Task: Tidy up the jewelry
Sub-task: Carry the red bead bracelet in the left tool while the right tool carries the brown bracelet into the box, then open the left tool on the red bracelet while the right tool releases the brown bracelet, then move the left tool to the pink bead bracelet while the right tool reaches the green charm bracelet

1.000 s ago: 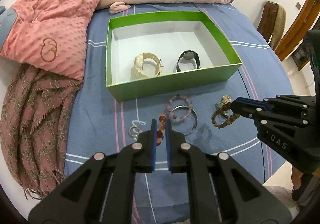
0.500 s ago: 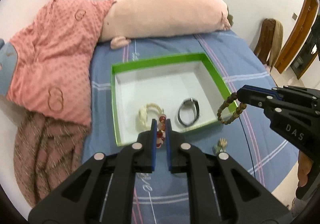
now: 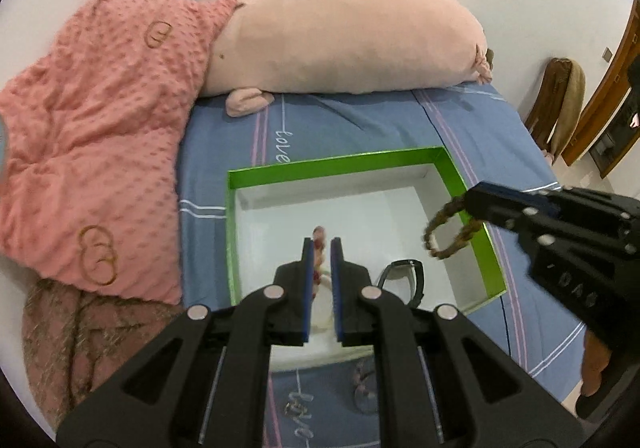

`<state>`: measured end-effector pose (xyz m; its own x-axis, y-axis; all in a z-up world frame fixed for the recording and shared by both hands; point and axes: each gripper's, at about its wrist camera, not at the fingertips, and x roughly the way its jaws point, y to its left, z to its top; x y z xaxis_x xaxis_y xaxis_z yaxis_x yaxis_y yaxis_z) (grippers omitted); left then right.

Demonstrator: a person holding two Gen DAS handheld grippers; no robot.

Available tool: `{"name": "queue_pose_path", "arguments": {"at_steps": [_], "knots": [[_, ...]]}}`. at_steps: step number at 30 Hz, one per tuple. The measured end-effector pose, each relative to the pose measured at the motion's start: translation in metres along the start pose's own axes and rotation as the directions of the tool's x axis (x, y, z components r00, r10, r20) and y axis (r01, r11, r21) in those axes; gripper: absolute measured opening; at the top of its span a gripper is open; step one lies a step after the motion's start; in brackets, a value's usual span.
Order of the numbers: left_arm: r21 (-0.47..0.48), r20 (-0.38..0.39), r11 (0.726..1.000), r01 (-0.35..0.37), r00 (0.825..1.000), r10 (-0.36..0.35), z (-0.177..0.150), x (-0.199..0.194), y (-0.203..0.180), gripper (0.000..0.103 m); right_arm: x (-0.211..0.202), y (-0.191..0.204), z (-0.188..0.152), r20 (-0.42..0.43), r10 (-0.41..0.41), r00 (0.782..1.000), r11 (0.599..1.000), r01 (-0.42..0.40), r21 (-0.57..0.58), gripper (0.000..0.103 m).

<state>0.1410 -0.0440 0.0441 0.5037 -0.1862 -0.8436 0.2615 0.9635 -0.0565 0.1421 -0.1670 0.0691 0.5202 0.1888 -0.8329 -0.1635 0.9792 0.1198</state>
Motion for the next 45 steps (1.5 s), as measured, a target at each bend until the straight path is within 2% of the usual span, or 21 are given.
{"name": "queue_pose_path", "arguments": {"at_steps": [9,14,15,18,19,24,26,28,33,36,38,41,45], "knots": [[-0.012,-0.103,1.000,0.003,0.995,-0.004,0.000,0.065,0.001,0.008,0.073,-0.017,-0.010,-0.134,-0.015,0.991,0.999,0.019,0.026,0.006],[-0.020,-0.140,1.000,-0.001,0.990,-0.002,-0.003,0.083,0.005,0.008,0.090,-0.024,-0.016,-0.174,-0.030,0.984,0.999,0.037,0.038,0.007],[-0.019,-0.142,1.000,-0.001,0.990,-0.001,-0.003,0.084,0.005,0.008,0.090,-0.026,-0.017,-0.175,-0.030,0.984,0.998,0.039,0.044,0.013],[-0.019,-0.138,1.000,-0.005,0.990,0.003,-0.003,0.080,0.005,0.008,0.080,-0.026,-0.016,-0.142,-0.052,0.988,0.997,0.060,0.049,0.049],[-0.017,-0.134,1.000,-0.007,0.991,0.005,-0.003,0.078,0.004,0.009,0.075,-0.025,-0.015,-0.127,-0.056,0.990,0.997,0.062,0.047,0.052],[-0.015,-0.106,1.000,-0.014,0.994,0.012,-0.008,0.055,0.003,0.011,0.036,-0.023,-0.019,-0.069,-0.043,0.997,0.998,0.047,0.052,0.052],[-0.008,-0.087,1.000,-0.015,0.996,0.014,-0.016,0.038,0.002,0.018,0.018,-0.024,-0.026,-0.049,-0.033,0.998,0.997,0.036,0.063,0.052],[-0.001,-0.071,1.000,-0.008,0.997,0.008,-0.029,0.022,0.001,0.029,0.001,-0.023,-0.038,-0.039,-0.021,0.999,0.997,0.024,0.074,0.052],[0.027,-0.057,0.999,0.042,0.998,-0.041,-0.075,-0.014,-0.005,0.029,-0.028,-0.014,-0.087,-0.048,0.021,0.999,0.998,-0.019,0.056,0.052],[0.045,-0.119,0.999,0.029,0.993,-0.024,-0.106,-0.010,-0.005,0.029,-0.029,-0.006,-0.117,-0.101,0.031,0.994,0.999,-0.027,0.038,0.052],[0.024,-0.187,1.000,0.017,0.982,-0.013,-0.123,0.004,0.000,0.029,-0.021,-0.003,-0.134,-0.146,0.026,0.989,0.999,-0.021,0.034,0.052],[0.005,-0.250,1.000,-0.002,0.968,0.004,-0.140,0.019,0.007,0.029,-0.007,-0.007,-0.157,-0.215,-0.040,0.976,0.998,0.049,0.037,0.052],[-0.012,-0.301,1.000,-0.009,0.954,0.005,-0.155,0.030,0.011,0.034,0.008,-0.024,-0.179,-0.277,-0.056,0.959,0.991,0.087,0.103,0.052]]}}
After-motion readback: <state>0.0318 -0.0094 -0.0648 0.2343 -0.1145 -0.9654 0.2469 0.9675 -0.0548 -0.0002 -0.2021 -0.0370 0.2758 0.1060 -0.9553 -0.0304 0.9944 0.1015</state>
